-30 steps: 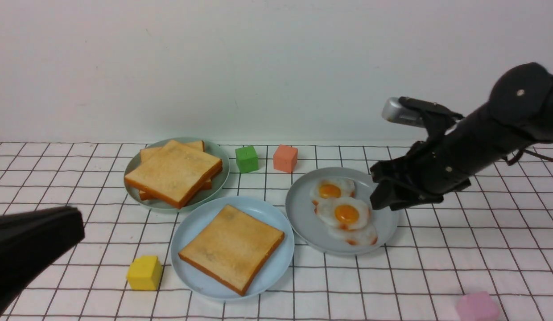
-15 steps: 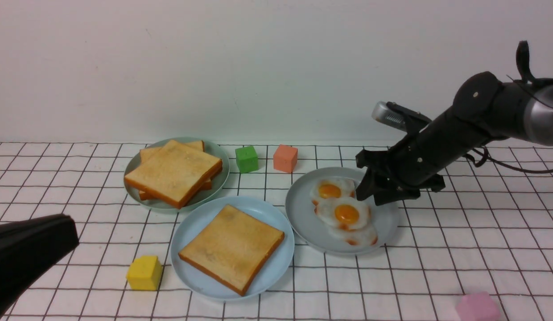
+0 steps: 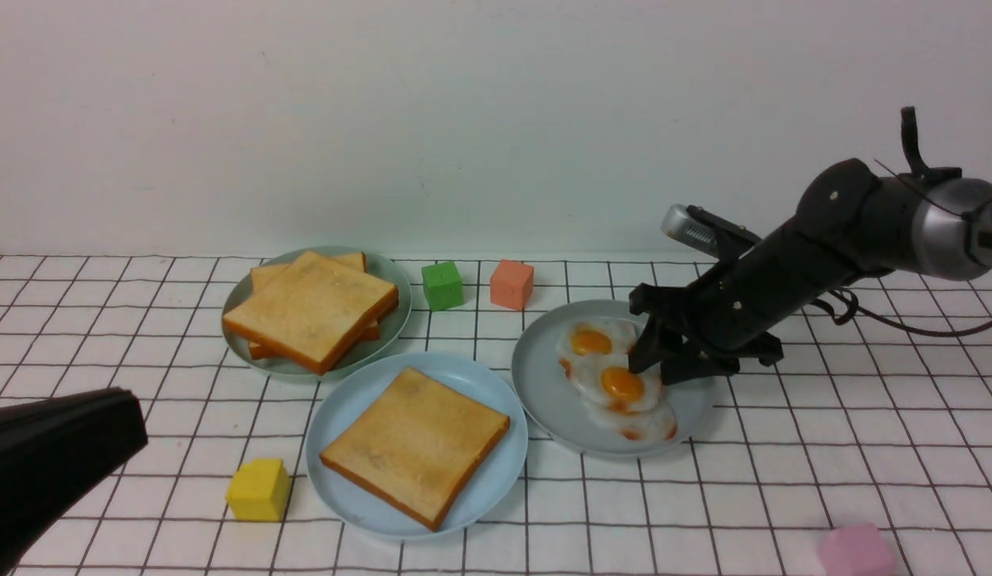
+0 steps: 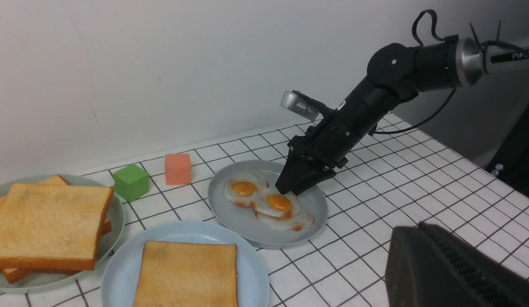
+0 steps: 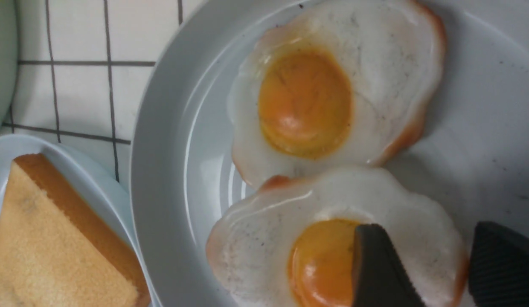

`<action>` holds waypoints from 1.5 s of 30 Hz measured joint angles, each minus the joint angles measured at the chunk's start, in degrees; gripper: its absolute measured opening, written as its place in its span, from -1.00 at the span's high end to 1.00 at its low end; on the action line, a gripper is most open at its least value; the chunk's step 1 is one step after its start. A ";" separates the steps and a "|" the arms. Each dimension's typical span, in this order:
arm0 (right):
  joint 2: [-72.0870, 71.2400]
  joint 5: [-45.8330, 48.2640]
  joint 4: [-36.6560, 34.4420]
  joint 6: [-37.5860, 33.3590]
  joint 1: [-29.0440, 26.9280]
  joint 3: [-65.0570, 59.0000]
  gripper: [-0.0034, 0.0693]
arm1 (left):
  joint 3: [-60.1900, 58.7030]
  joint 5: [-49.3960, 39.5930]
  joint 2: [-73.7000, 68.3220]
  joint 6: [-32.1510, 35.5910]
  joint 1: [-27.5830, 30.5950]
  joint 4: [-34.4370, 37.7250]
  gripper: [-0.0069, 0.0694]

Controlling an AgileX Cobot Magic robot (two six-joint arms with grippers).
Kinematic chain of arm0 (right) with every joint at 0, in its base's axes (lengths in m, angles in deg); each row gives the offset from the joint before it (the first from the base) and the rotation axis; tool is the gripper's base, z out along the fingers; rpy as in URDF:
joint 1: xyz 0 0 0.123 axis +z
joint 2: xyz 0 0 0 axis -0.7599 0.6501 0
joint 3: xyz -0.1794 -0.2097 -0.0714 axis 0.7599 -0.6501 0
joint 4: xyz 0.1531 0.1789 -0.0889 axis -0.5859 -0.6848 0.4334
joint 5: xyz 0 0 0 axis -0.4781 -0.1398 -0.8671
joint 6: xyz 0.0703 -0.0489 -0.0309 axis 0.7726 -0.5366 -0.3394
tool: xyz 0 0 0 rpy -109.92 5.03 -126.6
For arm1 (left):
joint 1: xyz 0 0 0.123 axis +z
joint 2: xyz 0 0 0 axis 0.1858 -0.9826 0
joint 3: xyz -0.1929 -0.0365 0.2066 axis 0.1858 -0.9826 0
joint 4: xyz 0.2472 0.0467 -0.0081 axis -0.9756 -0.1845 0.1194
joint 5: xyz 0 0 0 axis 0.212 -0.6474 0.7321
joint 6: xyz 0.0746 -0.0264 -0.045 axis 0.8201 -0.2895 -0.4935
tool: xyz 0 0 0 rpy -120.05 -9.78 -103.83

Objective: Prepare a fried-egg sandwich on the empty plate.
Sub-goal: Use the right arm to grab a fried egg, then use the right arm to place the fried egg on the slice of bread in the middle

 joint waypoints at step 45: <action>-11.80 9.37 -7.46 -4.69 -0.79 0.11 0.69 | 0.00 -1.55 0.00 0.00 0.00 -0.52 0.85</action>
